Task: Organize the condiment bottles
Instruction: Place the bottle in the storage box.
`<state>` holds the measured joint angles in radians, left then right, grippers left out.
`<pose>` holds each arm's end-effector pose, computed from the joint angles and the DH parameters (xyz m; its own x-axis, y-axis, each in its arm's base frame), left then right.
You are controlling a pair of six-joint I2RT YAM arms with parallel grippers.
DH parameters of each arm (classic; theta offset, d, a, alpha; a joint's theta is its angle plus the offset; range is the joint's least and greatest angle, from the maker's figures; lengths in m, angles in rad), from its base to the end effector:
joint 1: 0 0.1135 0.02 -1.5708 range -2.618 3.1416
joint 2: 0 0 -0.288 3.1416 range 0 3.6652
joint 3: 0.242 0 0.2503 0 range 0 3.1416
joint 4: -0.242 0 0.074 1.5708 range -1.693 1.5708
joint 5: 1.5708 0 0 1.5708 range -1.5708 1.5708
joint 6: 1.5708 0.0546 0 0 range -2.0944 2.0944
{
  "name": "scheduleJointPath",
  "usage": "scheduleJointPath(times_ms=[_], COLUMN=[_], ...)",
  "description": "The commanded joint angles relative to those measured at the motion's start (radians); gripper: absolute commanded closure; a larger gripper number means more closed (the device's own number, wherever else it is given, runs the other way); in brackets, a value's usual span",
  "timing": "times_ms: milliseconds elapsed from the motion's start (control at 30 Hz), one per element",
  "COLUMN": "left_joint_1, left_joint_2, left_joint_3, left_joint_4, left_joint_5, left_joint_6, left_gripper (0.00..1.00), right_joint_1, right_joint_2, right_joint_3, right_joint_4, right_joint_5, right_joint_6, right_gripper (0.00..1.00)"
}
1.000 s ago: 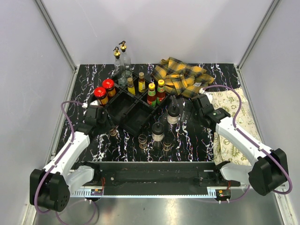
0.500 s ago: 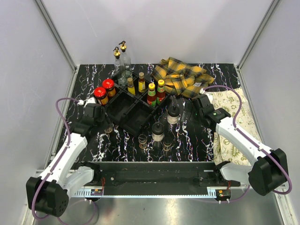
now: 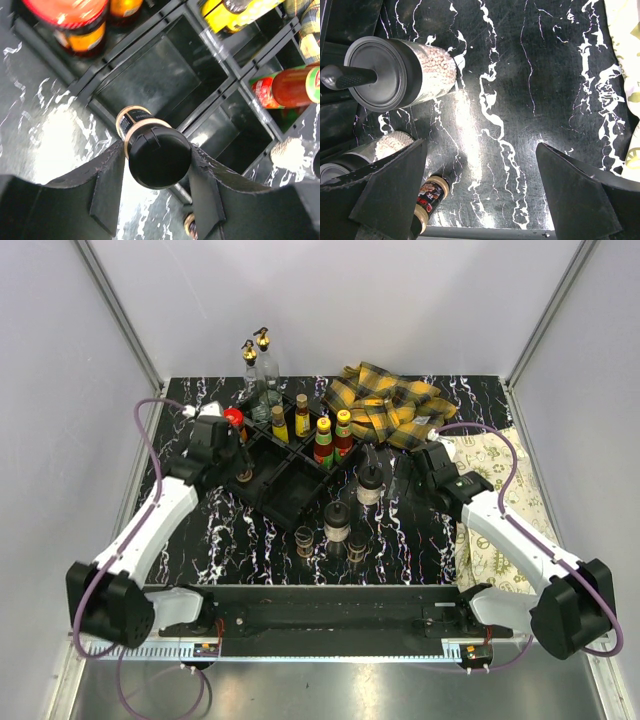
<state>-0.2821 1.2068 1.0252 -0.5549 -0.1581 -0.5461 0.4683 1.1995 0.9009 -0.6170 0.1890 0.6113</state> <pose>0.2541 -0.0647 0.3118 -0.6359 -0.3497 -0.6880 -0.1959 0.9354 -0.2944 0.2216 0.1006 0.2665 -0.7752 0.2396 -0.5845 0.1267 0.9654 0.2277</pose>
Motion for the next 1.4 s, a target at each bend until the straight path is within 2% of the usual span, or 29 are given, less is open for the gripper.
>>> scheduleJointPath(times_ms=[0, 467, 800, 900, 1033, 1133, 1167, 1367], left_joint_1=[-0.009, -0.015, -0.015, -0.015, -0.015, -0.015, -0.015, -0.017], left_joint_2=[0.097, 0.471, 0.577, 0.599, 0.599, 0.597, 0.597, 0.579], left_joint_3=[0.090, 0.285, 0.326, 0.328, 0.322, 0.319, 0.319, 0.343], left_joint_4=[0.105, 0.219, 0.260, 0.262, 0.262, 0.256, 0.253, 0.225], left_joint_5=[0.003, 0.066, 0.074, 0.077, 0.072, 0.075, 0.075, 0.088], left_joint_6=[0.029, 0.035, 0.035, 0.035, 0.035, 0.040, 0.040, 0.052], left_gripper=[1.00, 1.00, 1.00, 0.96, 0.84, 0.70, 0.62, 0.42], right_joint_1=[-0.014, -0.025, -0.026, -0.026, -0.028, -0.028, -0.028, -0.028], right_joint_2=[-0.034, -0.046, -0.057, -0.057, -0.063, -0.064, -0.066, -0.075], right_joint_3=[-0.008, -0.007, -0.007, -0.008, -0.013, -0.013, -0.013, -0.017], right_joint_4=[0.022, 0.017, 0.011, 0.007, 0.003, 0.002, 0.003, 0.003], right_joint_5=[-0.005, -0.037, -0.042, -0.042, -0.042, -0.040, -0.043, -0.049], right_joint_6=[0.008, 0.004, -0.002, 0.002, 0.002, 0.004, 0.004, 0.005], right_gripper=[0.00, 0.00, 0.00, 0.00, 0.00, 0.00, 0.00, 0.00])
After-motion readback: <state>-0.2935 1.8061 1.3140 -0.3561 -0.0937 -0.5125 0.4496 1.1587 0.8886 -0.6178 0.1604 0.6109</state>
